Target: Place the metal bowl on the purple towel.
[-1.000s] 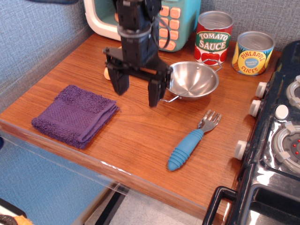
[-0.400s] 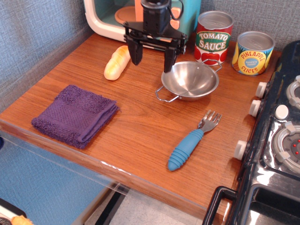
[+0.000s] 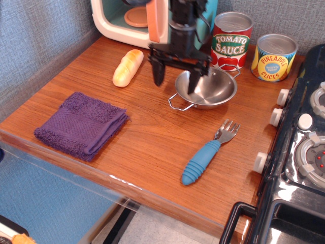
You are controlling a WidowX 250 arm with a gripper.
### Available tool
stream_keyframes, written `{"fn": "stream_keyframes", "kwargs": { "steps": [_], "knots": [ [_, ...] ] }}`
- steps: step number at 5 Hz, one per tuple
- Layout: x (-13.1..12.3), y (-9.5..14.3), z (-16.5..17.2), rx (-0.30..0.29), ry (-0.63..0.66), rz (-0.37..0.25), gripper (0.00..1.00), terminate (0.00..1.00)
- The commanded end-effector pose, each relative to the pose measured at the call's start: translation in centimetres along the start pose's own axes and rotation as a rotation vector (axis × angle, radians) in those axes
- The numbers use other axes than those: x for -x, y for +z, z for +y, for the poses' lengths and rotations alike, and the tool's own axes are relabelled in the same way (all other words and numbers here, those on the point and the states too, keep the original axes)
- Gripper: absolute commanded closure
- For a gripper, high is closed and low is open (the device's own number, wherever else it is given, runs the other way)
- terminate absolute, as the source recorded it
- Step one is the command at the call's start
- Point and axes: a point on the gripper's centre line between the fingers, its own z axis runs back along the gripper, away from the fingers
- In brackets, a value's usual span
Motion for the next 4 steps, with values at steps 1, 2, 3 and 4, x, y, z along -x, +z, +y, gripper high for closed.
{"fn": "stream_keyframes", "kwargs": {
  "steps": [1,2,3,4],
  "knots": [
    [-0.7,0.2,-1.4,0.04,-0.009,-0.037,1.0,0.0],
    [-0.4,0.3,-1.6,0.039,-0.017,-0.046,1.0,0.0],
    [0.2,1.8,-1.4,0.059,-0.02,-0.084,1.0,0.0],
    [1.2,4.2,-1.3,0.111,-0.027,-0.13,1.0,0.0]
  ]
}}
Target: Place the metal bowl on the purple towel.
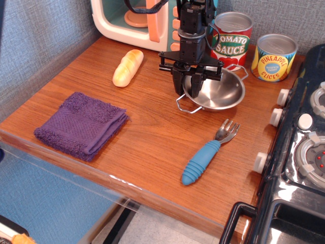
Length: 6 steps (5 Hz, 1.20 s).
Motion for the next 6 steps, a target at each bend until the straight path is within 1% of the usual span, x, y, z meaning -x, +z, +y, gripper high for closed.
{"fn": "stream_keyframes", "kwargs": {
  "steps": [1,2,3,4,5,6],
  "knots": [
    [1.0,7.0,-0.9,0.122,-0.052,-0.129,1.0,0.0],
    [2.3,10.2,-1.0,0.155,-0.08,-0.173,1.0,0.0],
    [5.6,11.7,1.5,0.089,-0.035,-0.186,1.0,0.0],
    [9.0,11.0,5.4,0.003,0.027,-0.177,1.0,0.0],
    [11.6,10.5,9.6,-0.036,0.108,-0.171,1.0,0.0],
    [13.0,9.8,13.1,-0.06,0.189,-0.154,1.0,0.0]
  ]
}}
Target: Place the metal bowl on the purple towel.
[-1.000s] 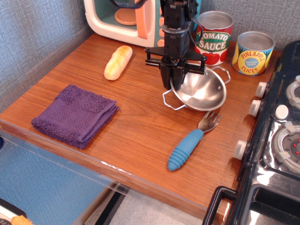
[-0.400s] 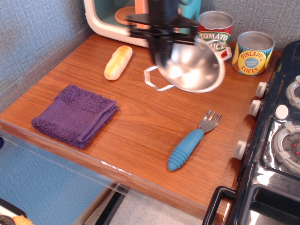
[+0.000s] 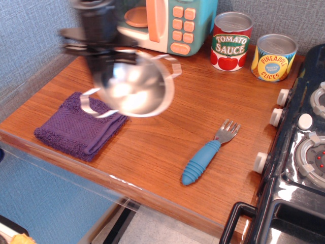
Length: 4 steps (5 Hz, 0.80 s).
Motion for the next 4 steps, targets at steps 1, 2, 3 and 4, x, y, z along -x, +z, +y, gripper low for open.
{"fn": "stream_keyframes", "kwargs": {
  "steps": [1,2,3,4],
  "knots": [
    [1.0,-0.1,5.7,-0.068,0.099,-0.016,1.0,0.0],
    [1.1,-1.2,6.8,-0.091,0.106,0.011,1.0,0.0],
    [1.8,-2.3,7.2,-0.115,0.101,0.038,1.0,0.0],
    [1.9,-3.9,7.3,-0.138,0.096,0.079,1.0,0.0]
  ]
}}
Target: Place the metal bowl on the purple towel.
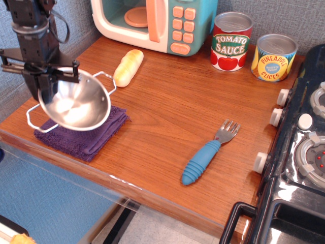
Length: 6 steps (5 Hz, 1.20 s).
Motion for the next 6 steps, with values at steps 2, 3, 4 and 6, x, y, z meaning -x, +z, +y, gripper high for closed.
{"fn": "stream_keyframes", "kwargs": {
  "steps": [2,3,4,6],
  "knots": [
    [-0.6,-2.2,1.0,-0.048,0.036,0.048,1.0,0.0],
    [-0.6,-2.1,1.4,-0.039,0.075,0.062,0.0,0.0],
    [-0.8,-1.8,1.6,-0.011,0.083,0.058,0.0,0.0],
    [-1.3,-0.2,1.8,0.011,0.045,0.01,0.0,0.0]
  ]
}}
